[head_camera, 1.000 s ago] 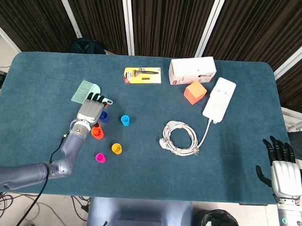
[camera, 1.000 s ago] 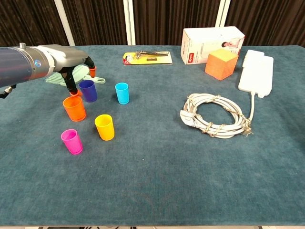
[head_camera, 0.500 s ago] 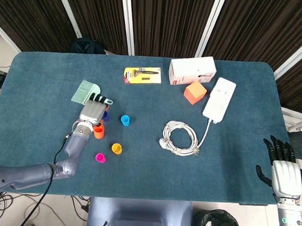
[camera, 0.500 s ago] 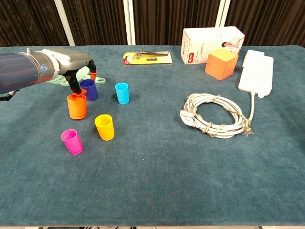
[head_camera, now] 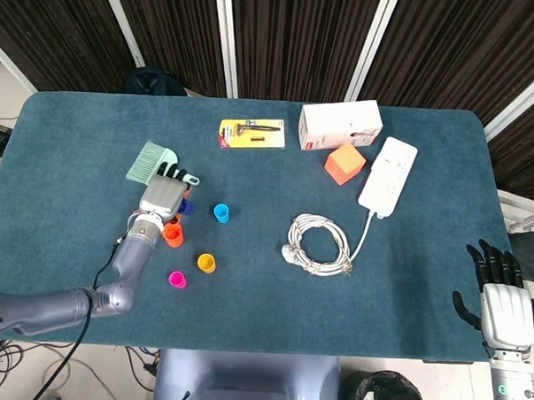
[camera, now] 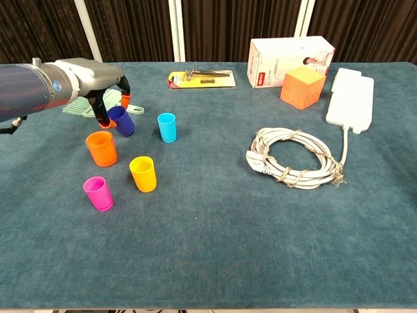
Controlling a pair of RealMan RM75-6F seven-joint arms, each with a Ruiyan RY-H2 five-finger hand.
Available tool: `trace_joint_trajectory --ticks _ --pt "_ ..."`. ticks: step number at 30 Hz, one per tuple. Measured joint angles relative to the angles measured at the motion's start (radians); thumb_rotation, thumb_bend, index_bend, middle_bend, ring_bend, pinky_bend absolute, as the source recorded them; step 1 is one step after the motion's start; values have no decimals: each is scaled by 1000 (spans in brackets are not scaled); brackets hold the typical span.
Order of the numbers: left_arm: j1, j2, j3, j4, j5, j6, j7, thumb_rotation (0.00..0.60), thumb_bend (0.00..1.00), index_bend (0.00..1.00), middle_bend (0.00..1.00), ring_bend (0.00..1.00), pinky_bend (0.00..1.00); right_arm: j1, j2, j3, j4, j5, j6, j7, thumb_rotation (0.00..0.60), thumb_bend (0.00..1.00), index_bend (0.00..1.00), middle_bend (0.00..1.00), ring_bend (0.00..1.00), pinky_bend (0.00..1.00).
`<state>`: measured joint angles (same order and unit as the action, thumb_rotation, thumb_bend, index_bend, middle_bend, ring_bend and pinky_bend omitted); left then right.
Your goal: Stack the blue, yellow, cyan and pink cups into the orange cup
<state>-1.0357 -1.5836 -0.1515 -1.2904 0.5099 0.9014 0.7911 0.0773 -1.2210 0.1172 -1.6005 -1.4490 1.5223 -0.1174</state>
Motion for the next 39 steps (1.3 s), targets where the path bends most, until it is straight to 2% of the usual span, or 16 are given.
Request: trace_joint_trajectory --ticks 10,16,22,26,31,39 --pt "-2 110 -29 -163 25 65 7 600 251 451 145 0 47 -2 -1 0 -3 -2 6 1 600 408 114 72 93 92" --pt "1 203 -34 -305 0 72 20 600 258 451 145 0 47 -2 -3 1 -7 -2 8 -2 600 408 114 72 93 92" --pt "6 347 -9 -487 -32 81 57 600 257 451 145 0 49 -2 -3 0 -11 -4 8 -4 600 407 115 72 93 92" --pt "29 429 34 -580 -6 102 66 600 257 451 146 0 48 -4 -2 0 -15 -6 13 -3 600 408 114 72 93 92" --pt "64 459 90 -599 50 106 53 600 257 452 147 0 49 -7 0 2 -19 -6 20 -3 600 408 114 72 93 92" --pt "89 423 102 -539 110 90 -16 600 257 452 149 0 49 -6 -5 6 -11 3 16 -1 600 408 114 72 93 91"
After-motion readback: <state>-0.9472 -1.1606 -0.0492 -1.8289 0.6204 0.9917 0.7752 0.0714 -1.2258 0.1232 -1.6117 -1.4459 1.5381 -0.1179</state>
